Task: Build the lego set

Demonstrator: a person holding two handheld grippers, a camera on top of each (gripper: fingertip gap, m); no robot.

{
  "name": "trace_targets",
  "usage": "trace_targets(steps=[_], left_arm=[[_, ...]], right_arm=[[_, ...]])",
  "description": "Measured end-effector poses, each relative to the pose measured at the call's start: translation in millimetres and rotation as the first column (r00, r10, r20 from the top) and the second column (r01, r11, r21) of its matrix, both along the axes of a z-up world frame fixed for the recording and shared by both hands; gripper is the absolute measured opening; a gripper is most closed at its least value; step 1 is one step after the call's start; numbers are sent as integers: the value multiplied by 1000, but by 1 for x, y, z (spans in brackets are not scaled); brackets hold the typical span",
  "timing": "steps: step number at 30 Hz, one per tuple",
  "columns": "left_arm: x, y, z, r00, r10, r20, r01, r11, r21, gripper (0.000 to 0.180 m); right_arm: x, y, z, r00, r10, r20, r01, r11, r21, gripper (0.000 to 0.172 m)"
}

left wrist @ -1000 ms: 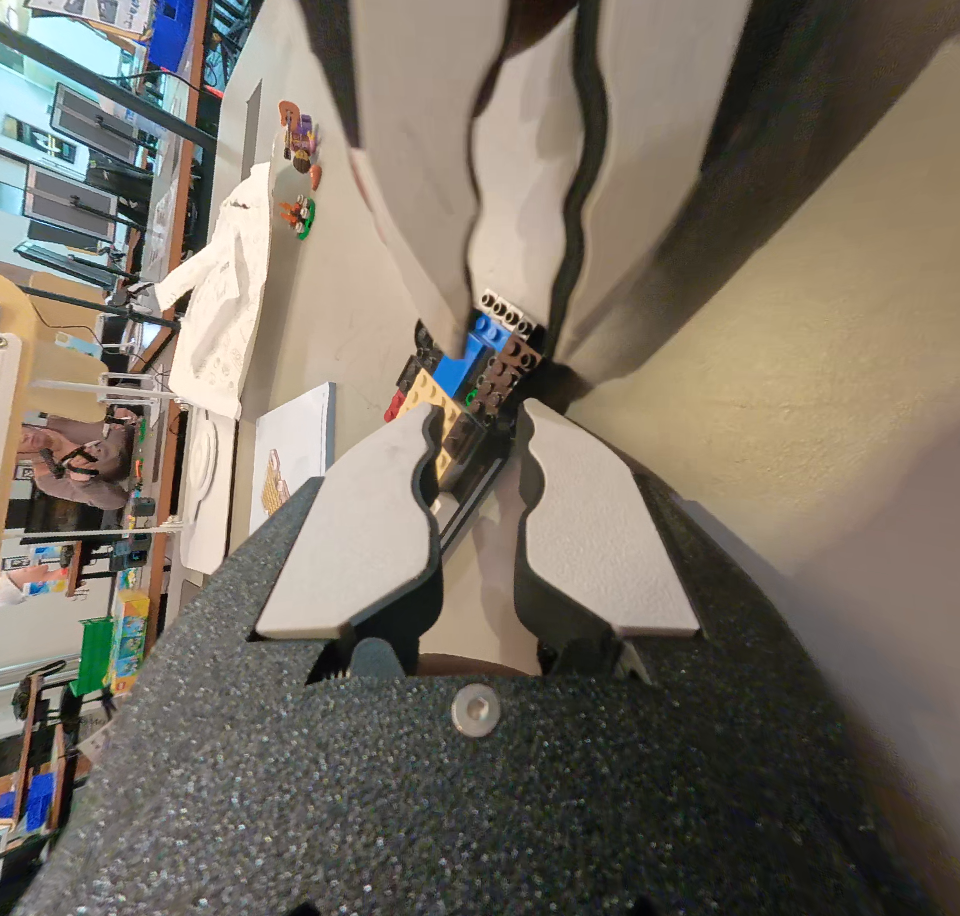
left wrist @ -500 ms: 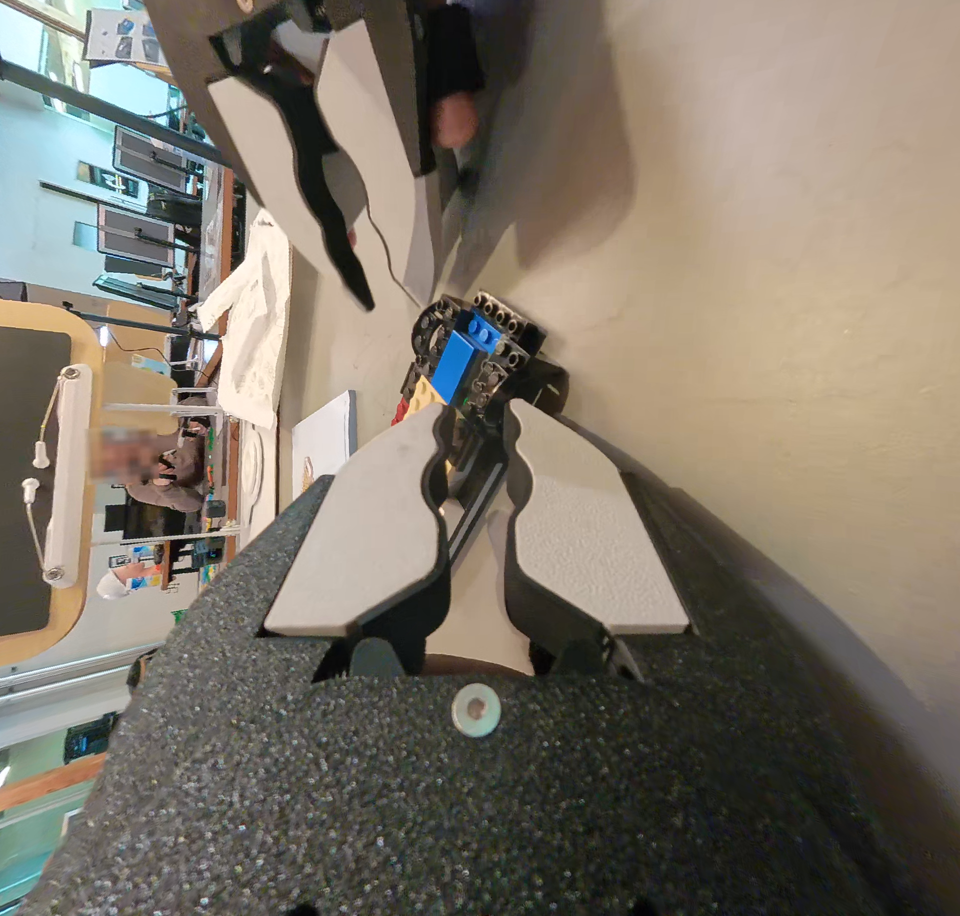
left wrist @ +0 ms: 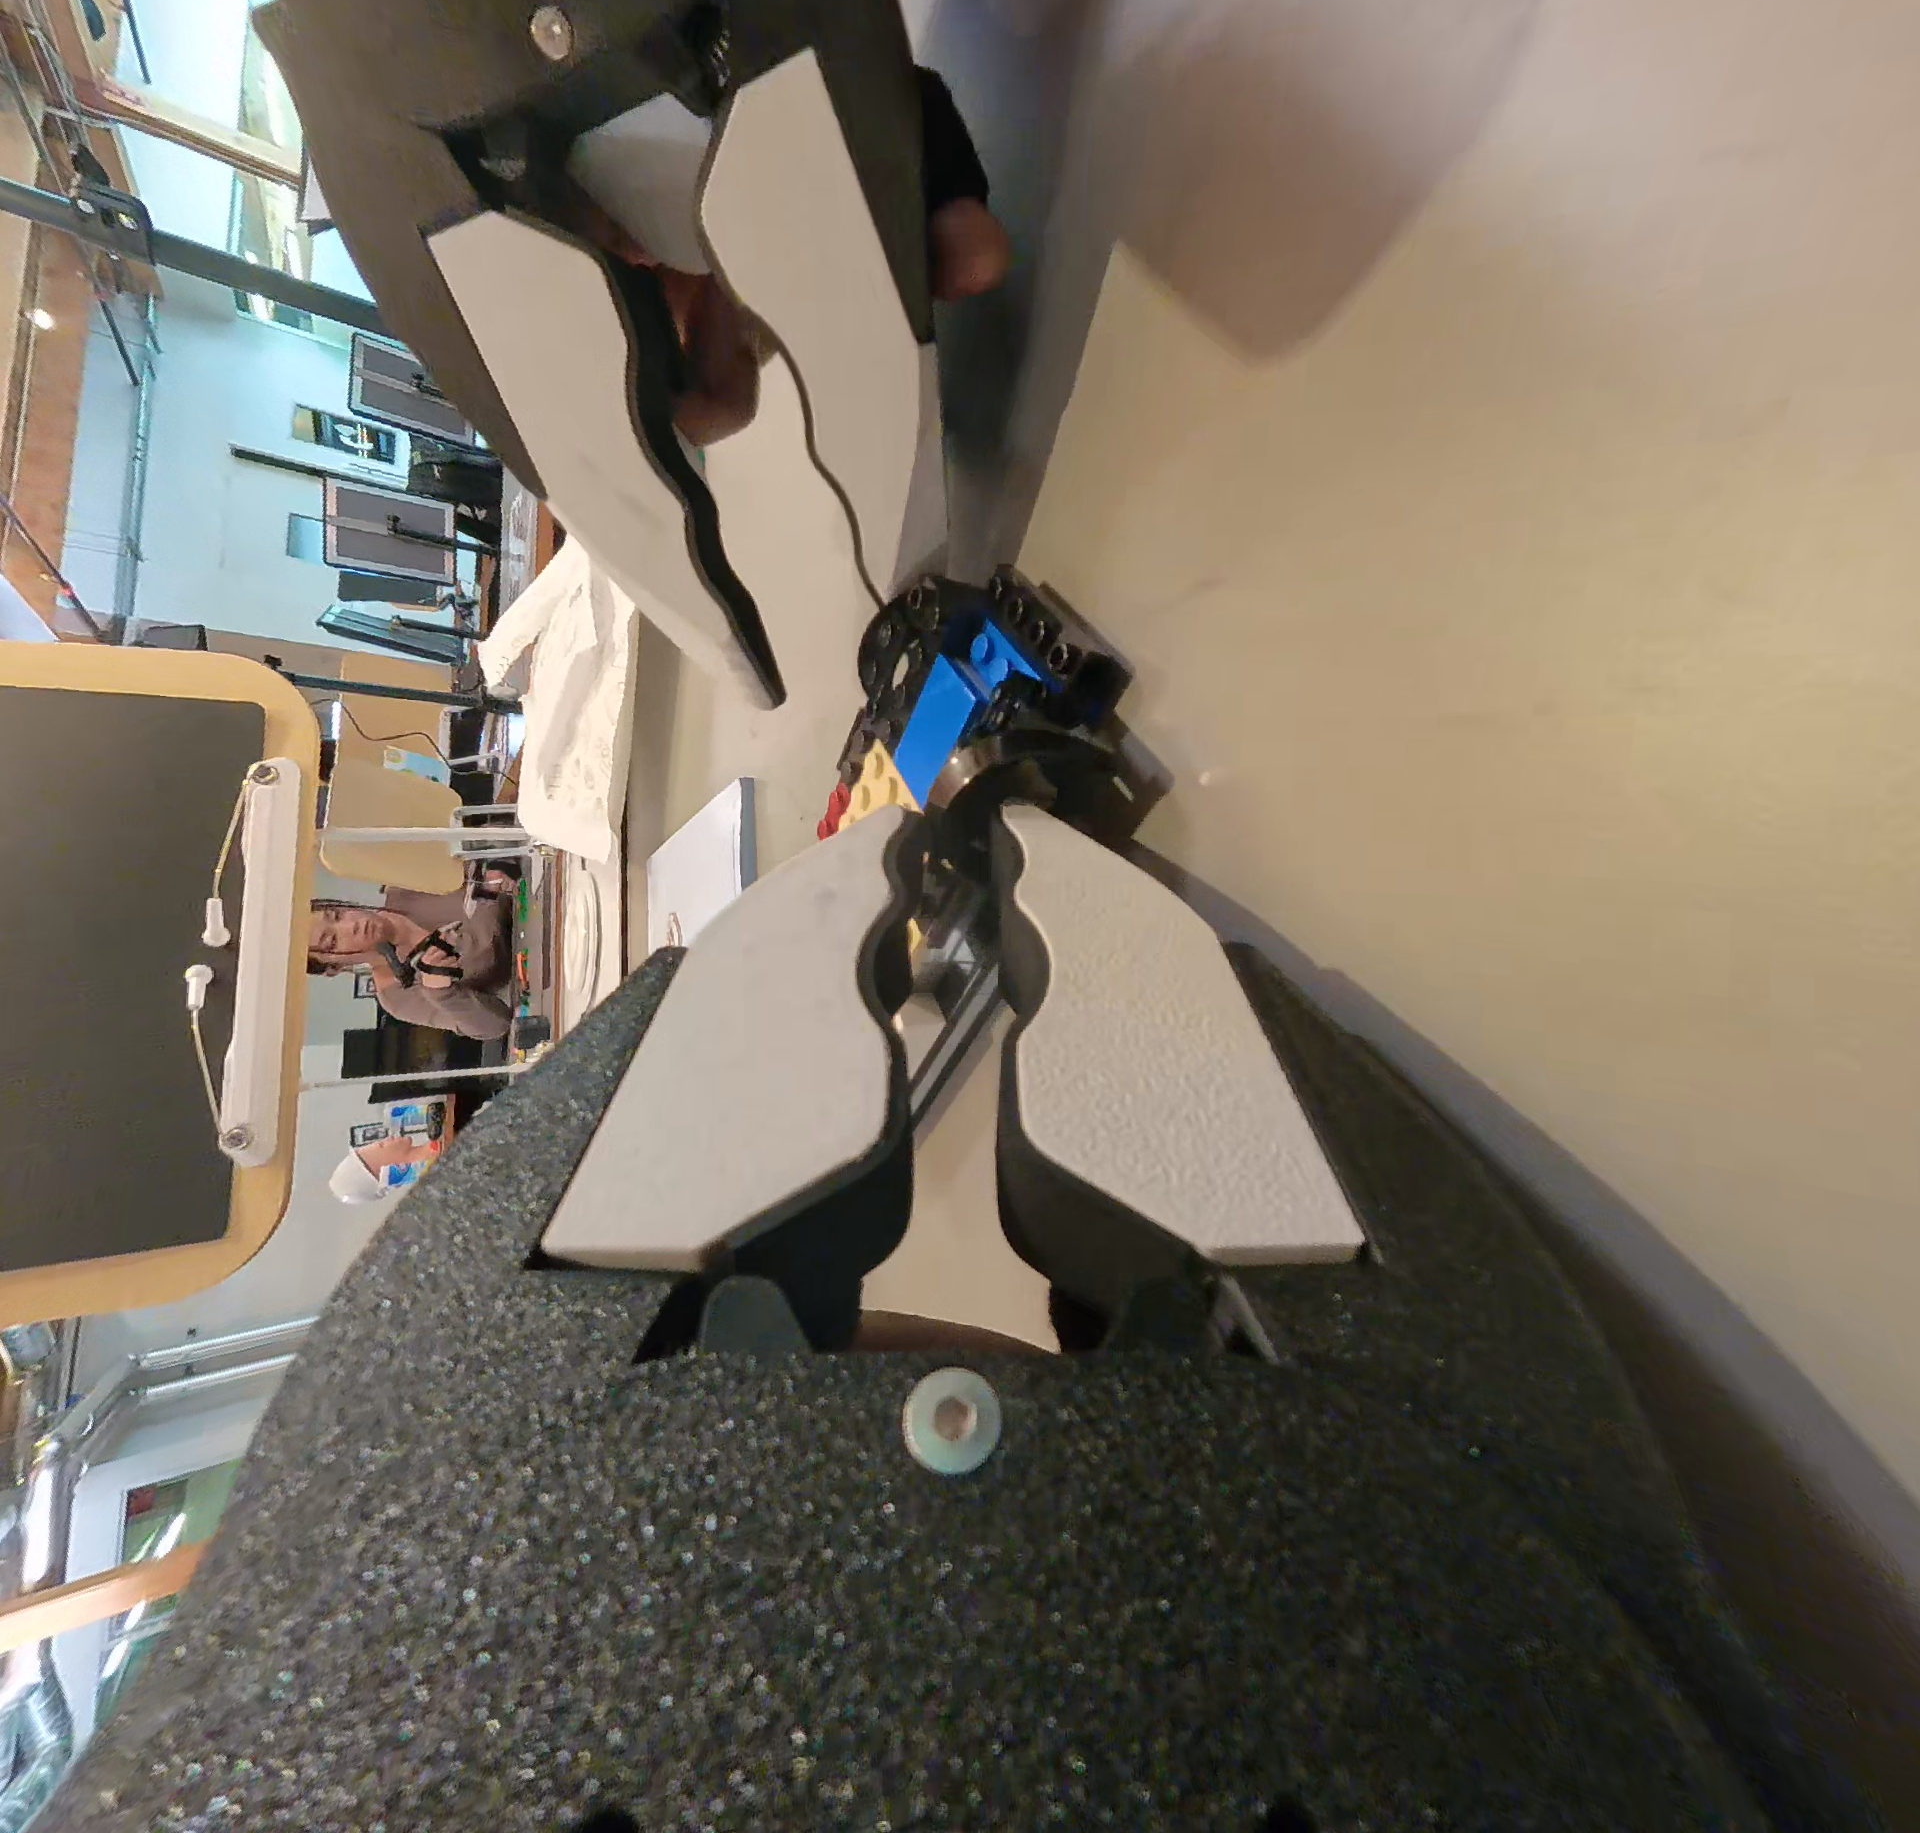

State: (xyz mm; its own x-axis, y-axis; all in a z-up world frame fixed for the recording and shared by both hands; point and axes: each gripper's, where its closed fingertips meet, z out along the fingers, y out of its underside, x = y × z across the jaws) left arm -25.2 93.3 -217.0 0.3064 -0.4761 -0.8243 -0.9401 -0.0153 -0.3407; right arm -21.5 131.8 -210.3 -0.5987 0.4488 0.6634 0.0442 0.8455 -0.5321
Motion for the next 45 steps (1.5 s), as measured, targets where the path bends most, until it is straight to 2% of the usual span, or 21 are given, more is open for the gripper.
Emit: trace_targets(steps=[14,19,22,25,29,38,45], left_arm=[[-3,-6,5,997,-29,66,25,998,60,15],[-3,-6,16,996,-32,89,21,992,121,17],[-4,-6,19,991,-35,131,20,993,115,16],[-9,-7,13,995,-26,93,16,995,103,14],[-12,-10,13,994,-14,108,4,996,88,13],[-32,-11,17,992,87,88,-94,993,70,20],[-50,-20,21,986,154,70,-157,987,42,24]], right_arm=[[1,-12,8,999,45,-27,-47,995,-83,31],[3,-18,14,997,63,-44,-67,992,-107,34],[3,-21,12,997,66,-51,-70,995,-77,33],[4,-20,9,997,64,-45,-67,996,-52,33],[6,-19,11,997,53,-49,-56,997,-61,33],[14,-36,12,996,70,-58,-72,997,-35,33],[2,-47,12,986,125,-114,-118,991,67,34]])
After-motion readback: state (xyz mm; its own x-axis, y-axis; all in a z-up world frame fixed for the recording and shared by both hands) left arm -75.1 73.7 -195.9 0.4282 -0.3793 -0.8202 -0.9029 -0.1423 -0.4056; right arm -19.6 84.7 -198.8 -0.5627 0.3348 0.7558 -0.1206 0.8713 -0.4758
